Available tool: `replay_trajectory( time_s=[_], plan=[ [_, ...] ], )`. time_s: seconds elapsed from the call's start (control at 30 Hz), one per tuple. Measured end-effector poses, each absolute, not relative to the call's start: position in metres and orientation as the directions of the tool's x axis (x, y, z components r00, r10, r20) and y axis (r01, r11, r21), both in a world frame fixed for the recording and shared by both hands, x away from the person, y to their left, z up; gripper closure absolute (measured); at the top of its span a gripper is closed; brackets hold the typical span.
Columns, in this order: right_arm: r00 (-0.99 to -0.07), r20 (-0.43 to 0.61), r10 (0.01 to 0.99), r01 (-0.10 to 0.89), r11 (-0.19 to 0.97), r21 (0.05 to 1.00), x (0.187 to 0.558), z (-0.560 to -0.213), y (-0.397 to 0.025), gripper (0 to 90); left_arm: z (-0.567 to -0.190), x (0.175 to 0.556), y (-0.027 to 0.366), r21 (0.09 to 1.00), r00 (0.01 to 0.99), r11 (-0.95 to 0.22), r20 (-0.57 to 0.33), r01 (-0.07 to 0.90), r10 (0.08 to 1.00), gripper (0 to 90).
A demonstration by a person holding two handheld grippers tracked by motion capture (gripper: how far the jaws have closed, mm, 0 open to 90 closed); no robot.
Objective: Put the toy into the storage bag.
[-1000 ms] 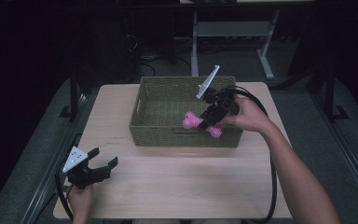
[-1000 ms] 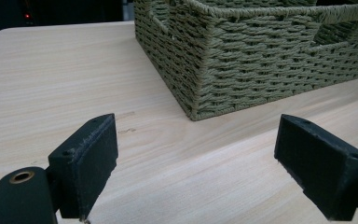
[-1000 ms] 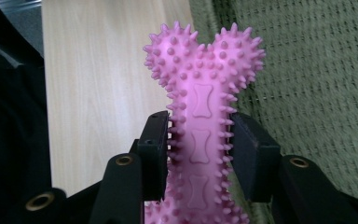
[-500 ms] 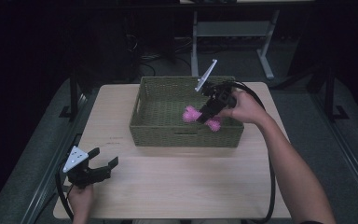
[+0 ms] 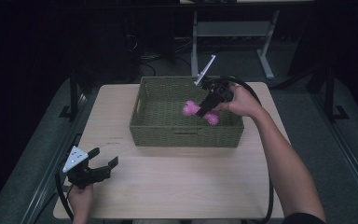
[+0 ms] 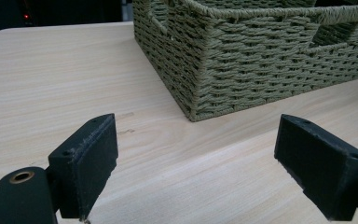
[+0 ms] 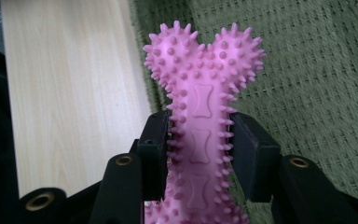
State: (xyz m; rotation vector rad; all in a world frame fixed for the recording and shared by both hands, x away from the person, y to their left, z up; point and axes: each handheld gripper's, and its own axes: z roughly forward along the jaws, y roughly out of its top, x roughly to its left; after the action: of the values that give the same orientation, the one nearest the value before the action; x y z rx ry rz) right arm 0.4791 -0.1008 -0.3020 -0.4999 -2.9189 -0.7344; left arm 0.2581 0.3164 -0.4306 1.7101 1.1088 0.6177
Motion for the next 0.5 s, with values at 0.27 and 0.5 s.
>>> replay_trajectory(
  time_s=[0.27, 0.5],
  plan=[
    [-0.933, 0.178, 0.312, 0.359, 0.828, 0.432, 0.492, -0.314, -0.101, 58.2, -0.43, 0.258, 0.316, 0.911, 0.459, -0.118, -0.084, 0.394, 0.885, 12.8],
    [-0.926, 0.191, 0.325, 0.376, 0.824, 0.425, 0.5, -0.324, -0.101, 58.2, -0.431, 0.258, 0.315, 0.911, 0.461, -0.125, -0.077, 0.393, 0.884, 12.8]
  ],
)
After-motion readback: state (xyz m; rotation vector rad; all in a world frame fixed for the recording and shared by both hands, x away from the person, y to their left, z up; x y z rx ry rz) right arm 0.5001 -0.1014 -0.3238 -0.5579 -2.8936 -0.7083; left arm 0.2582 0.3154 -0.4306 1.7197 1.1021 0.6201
